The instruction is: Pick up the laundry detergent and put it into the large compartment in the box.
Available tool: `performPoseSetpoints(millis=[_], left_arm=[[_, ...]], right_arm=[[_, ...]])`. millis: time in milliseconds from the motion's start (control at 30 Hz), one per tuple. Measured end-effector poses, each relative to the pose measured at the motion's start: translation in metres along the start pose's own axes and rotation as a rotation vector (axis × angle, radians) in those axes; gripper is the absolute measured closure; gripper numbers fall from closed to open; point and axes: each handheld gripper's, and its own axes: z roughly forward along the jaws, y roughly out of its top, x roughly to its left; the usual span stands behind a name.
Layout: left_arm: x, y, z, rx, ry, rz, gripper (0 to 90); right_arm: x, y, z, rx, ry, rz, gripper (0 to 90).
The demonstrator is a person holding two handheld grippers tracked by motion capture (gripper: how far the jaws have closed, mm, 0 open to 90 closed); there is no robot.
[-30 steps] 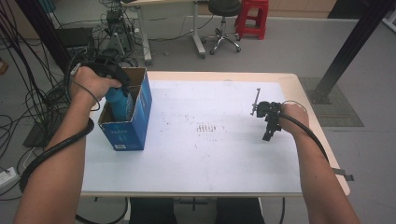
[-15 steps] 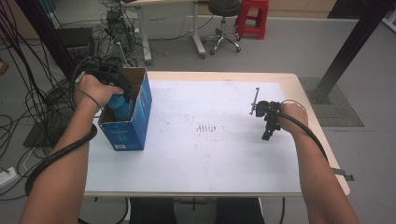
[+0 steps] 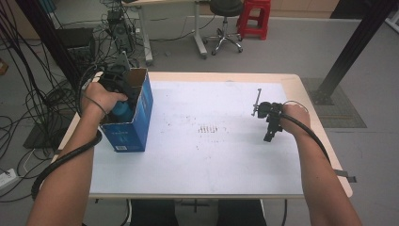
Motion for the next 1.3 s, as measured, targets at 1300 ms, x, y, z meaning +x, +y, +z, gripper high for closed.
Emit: performPoseSetpoints(millis=[1300], left_arm=[[-0.0031, 0.0054, 0.0094, 0.024, 0.003, 0.001, 37.5]], right_arm=[[-0.0014, -0.0008, 0.005, -0.004, 0.003, -0.003, 3.5]])
